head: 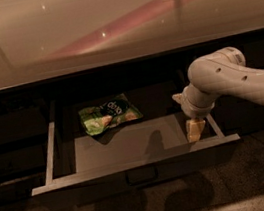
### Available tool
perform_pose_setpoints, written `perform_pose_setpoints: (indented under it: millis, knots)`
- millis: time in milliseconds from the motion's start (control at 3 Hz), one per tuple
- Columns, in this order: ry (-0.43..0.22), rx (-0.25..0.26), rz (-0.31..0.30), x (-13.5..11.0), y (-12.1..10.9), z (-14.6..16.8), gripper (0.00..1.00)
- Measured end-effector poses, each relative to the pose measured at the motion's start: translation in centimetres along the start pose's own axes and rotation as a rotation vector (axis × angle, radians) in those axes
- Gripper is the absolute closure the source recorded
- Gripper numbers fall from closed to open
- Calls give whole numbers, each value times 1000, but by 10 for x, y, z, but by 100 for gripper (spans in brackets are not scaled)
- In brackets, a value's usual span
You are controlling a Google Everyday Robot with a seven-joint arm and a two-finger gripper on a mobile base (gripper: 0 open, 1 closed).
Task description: Open top drawer
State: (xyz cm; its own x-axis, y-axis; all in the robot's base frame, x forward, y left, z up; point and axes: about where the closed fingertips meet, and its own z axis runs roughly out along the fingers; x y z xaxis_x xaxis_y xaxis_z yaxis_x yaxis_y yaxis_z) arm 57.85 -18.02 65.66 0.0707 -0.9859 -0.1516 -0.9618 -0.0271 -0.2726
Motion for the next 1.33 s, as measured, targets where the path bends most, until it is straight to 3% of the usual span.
perform_pose_setpoints:
  millis: [333,667,1000,1333]
  knots:
    - [19,39,-52,10,36,-8,0]
    - [20,40,-54,11,37,-8,0]
    - [28,24,-70,22,79,1,0]
    - [43,20,-74,32,105,7,0]
